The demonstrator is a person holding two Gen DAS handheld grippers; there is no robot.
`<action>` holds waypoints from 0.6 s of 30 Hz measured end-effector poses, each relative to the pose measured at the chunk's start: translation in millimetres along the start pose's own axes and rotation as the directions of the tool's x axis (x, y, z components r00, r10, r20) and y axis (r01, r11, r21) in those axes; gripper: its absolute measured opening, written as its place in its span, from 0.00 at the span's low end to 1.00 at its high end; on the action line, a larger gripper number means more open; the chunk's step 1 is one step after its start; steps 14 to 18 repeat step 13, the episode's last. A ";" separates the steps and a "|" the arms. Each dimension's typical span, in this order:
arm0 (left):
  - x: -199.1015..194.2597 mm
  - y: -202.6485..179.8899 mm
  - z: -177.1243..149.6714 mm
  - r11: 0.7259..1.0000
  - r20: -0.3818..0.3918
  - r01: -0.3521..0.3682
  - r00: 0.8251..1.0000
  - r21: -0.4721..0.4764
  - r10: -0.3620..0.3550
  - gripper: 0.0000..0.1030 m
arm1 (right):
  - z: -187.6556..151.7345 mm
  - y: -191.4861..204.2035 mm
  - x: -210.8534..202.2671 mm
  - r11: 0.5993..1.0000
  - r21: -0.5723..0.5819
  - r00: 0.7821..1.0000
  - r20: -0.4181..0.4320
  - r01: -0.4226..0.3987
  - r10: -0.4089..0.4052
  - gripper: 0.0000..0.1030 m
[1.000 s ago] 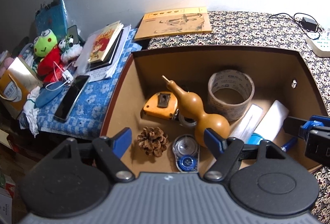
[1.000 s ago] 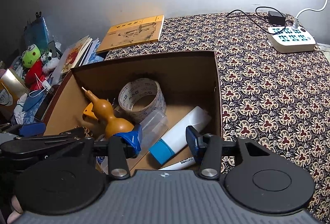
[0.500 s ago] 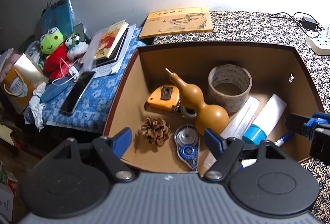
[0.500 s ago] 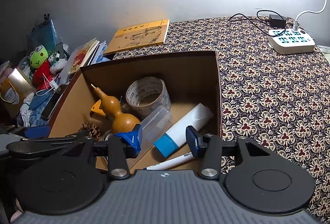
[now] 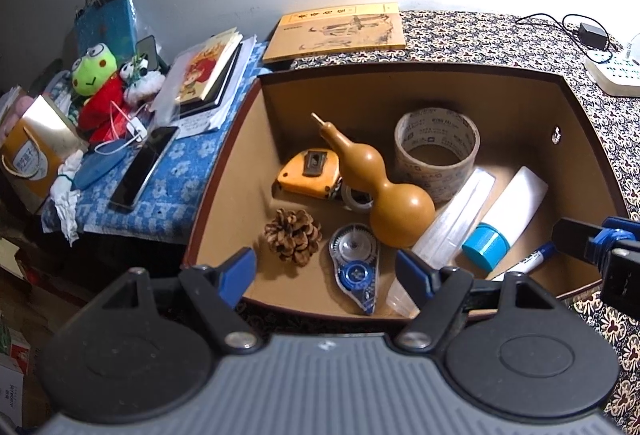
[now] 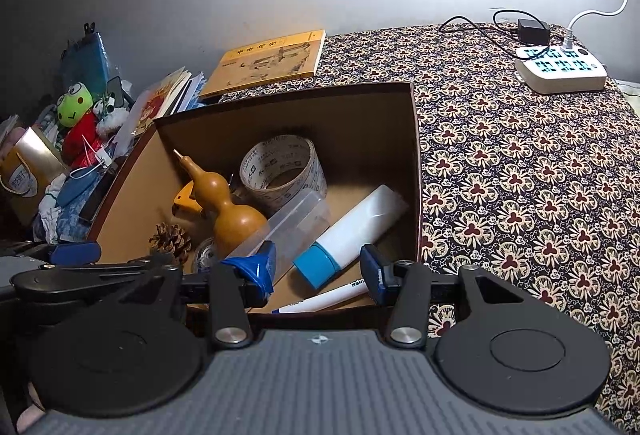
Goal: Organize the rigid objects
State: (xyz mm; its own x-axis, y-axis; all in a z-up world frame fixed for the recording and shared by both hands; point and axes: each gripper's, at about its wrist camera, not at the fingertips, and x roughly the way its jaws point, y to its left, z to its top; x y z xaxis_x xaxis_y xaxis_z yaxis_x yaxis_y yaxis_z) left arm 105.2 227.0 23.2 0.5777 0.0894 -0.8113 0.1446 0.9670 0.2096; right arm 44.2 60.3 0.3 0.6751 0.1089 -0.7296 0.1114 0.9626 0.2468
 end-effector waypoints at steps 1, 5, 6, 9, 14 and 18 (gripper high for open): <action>-0.2 -0.3 -0.8 1.000 0.002 0.005 1.000 0.000 -0.005 0.76 | -0.1 0.2 0.0 1.000 0.000 1.000 -0.001 0.000 0.000 0.30; 1.4 -2.1 -1.9 1.000 -0.001 0.014 1.000 -0.004 -0.014 0.76 | -1.2 -0.2 -1.5 1.000 0.000 1.000 0.003 0.001 -0.001 0.30; 1.6 -2.2 -2.0 1.000 -0.002 0.021 1.000 -0.006 -0.021 0.76 | -1.3 -0.6 -1.6 1.000 0.002 1.000 0.003 0.003 -0.003 0.30; 1.9 -2.1 -1.9 0.999 -0.002 0.041 0.999 -0.011 -0.041 0.76 | -2.0 -1.3 -2.4 1.000 0.010 1.000 0.009 0.006 -0.006 0.30; -0.9 -3.6 -1.9 0.999 0.027 0.034 0.999 -0.014 -0.034 0.73 | -2.3 0.0 -6.3 1.000 0.008 0.999 0.030 0.015 -0.015 0.30; -0.9 -3.6 -1.9 0.999 0.027 0.034 0.999 -0.014 -0.034 0.73 | -2.3 0.0 -6.3 1.000 0.008 0.999 0.030 0.015 -0.015 0.30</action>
